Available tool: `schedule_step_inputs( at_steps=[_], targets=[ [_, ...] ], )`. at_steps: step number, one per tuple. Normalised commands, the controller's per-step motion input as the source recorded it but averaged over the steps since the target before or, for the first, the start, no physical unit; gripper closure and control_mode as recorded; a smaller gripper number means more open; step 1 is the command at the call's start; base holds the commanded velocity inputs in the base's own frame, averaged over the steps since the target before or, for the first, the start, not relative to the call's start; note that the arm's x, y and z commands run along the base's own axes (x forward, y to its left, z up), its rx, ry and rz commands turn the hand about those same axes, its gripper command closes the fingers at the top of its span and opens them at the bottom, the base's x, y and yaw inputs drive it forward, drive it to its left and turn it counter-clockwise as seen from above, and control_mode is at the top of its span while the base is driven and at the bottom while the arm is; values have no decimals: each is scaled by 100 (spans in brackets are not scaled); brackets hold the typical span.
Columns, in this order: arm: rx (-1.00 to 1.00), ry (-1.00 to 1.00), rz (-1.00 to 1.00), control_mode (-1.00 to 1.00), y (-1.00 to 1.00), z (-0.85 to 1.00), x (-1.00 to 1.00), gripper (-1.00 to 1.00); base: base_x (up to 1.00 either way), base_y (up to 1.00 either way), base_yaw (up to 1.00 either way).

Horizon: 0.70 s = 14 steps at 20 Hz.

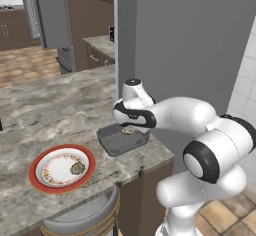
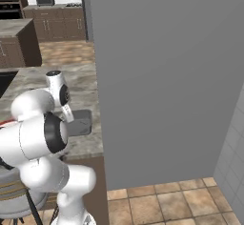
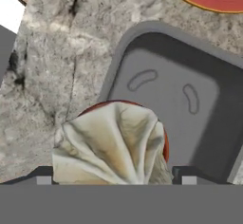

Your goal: Place two dumplings into each of the tupperware containers and then place the containers in the fridge.

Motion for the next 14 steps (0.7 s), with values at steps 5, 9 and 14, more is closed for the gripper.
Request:
schedule_step_inputs(
  at_steps=[5,9,14],
  targets=[
    [0,-6,-7,-100,0,-35,38,100,0,0,0],
    [0,-4,-6,-100,-2,-28,39,100,0,0,0],
    [0,-1,-6,-100,-8,-22,37,100,0,0,0]
  ],
)
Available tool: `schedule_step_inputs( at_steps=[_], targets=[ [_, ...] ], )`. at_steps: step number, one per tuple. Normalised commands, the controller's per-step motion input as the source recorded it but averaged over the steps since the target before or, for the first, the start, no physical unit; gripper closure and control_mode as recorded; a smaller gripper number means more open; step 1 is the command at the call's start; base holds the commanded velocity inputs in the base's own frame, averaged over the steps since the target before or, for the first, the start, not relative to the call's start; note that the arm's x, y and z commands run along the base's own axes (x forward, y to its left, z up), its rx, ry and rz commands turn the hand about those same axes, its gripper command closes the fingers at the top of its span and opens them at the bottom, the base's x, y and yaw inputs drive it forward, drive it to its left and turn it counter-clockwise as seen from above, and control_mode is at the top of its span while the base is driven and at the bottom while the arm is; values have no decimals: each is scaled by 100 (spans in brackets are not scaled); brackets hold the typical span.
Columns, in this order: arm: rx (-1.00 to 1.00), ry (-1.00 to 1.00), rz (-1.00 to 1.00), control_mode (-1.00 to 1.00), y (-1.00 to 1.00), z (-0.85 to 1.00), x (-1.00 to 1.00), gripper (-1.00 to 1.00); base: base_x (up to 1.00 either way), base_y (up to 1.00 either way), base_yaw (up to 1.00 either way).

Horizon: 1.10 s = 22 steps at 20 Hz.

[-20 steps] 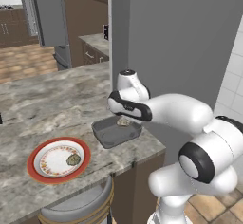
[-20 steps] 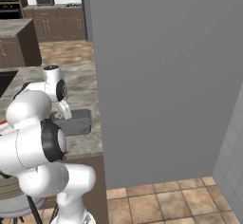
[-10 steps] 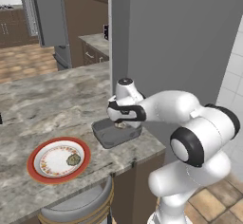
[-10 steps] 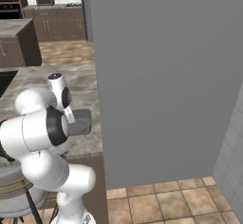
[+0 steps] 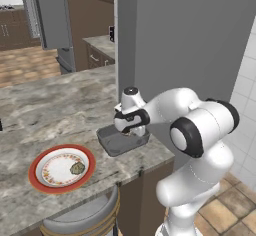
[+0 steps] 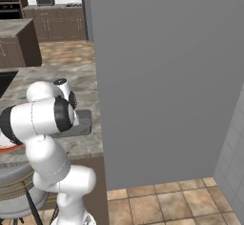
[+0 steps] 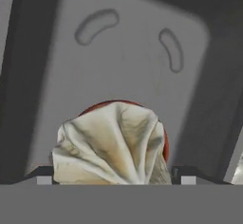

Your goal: Place two dumplings into each of the tupperware containers and then place the containers in the fridge.

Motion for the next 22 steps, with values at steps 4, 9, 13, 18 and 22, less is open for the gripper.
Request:
schedule_step_inputs(
  at_steps=[4,9,13,18,22],
  targets=[
    [0,-1,-6,-100,-3,-17,31,100,0,0,0],
    [0,-5,-6,-100,0,-10,22,-100,0,0,0],
    [0,-5,-2,-100,0,0,6,-100,0,0,0],
    [0,-2,4,-100,0,1,0,-100,0,0,0],
    [-1,0,17,-100,0,15,-4,-100,0,0,0]
  ],
)
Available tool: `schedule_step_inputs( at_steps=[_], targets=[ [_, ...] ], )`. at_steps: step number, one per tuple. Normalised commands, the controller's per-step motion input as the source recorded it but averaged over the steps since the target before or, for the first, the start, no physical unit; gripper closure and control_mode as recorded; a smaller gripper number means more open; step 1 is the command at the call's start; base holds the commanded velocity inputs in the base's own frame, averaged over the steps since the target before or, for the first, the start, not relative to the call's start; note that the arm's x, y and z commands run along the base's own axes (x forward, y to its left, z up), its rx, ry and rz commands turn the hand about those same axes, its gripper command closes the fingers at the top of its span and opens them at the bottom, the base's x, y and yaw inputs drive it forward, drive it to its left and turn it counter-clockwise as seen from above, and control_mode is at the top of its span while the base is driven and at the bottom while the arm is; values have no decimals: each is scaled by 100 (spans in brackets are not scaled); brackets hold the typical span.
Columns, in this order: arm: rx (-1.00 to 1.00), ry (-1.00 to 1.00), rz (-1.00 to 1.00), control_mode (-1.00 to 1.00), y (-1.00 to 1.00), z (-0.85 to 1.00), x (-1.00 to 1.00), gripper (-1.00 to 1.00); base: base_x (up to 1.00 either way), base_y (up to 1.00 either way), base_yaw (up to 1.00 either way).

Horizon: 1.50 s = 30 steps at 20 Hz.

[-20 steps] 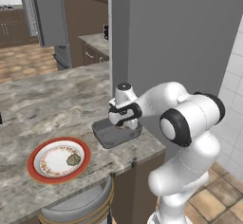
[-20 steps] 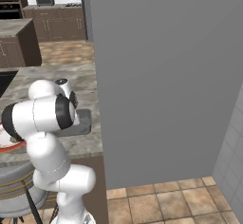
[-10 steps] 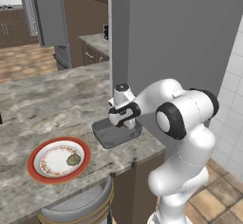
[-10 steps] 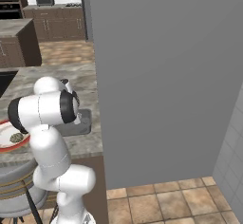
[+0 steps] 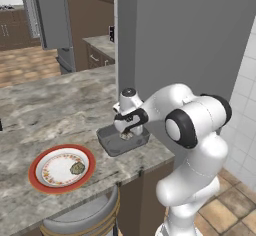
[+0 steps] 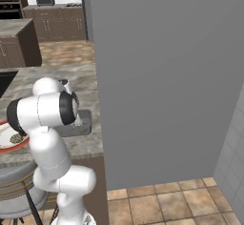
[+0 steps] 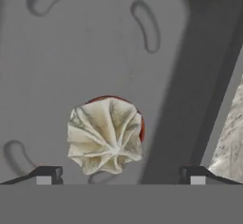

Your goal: Place two dumplings into each of the tupperware containers and then place the containers in the fridge.

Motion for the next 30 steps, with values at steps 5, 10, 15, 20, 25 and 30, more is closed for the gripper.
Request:
schedule_step_inputs(
  at_steps=[5,10,15,20,25,30],
  targets=[
    [-2,0,27,-100,-12,83,-53,-100,0,0,0],
    [-14,4,42,-100,0,89,-100,-100,0,0,0],
    [-8,3,52,-100,13,60,-100,-100,0,0,0],
    [0,-1,63,-100,28,26,-62,-100,0,0,0],
    [0,-8,70,-100,23,10,-27,-100,0,0,0],
    [-17,-2,60,-100,75,12,-39,-100,0,0,0]
  ],
)
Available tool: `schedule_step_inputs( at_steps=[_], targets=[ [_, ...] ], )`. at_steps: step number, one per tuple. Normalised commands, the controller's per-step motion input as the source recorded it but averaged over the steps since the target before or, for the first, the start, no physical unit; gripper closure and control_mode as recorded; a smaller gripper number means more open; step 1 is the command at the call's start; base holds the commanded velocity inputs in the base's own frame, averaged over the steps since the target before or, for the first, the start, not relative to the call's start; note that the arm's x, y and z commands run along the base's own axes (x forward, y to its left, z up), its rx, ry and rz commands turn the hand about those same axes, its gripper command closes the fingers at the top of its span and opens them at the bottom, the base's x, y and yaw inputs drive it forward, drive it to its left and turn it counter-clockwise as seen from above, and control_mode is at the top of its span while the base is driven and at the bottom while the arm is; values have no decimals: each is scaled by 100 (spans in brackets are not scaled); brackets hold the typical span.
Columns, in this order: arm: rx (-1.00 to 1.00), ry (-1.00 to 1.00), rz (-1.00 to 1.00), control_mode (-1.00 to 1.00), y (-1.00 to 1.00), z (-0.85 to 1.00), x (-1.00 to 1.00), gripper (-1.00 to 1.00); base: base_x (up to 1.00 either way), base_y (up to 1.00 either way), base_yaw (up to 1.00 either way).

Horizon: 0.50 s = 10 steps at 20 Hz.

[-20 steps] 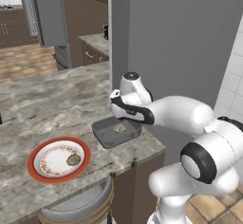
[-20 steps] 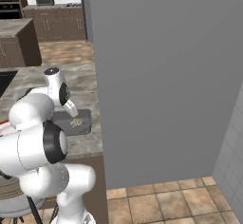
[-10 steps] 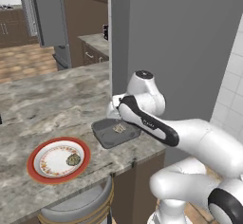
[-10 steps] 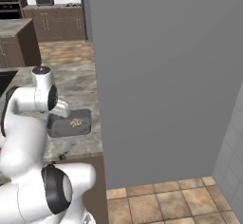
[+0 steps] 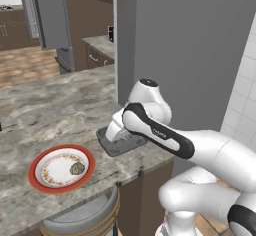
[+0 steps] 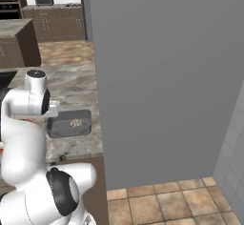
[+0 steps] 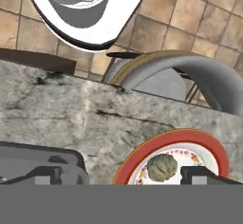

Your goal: Place two dumplings into each of the tupperware containers and then place the containers in the fridge.

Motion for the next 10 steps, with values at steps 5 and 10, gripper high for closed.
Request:
schedule_step_inputs(
  at_steps=[5,10],
  targets=[
    [-37,-3,28,-100,99,0,-59,-100,0,0,0],
    [-26,-6,11,-100,68,-15,-39,-100,0,0,0]
  ],
)
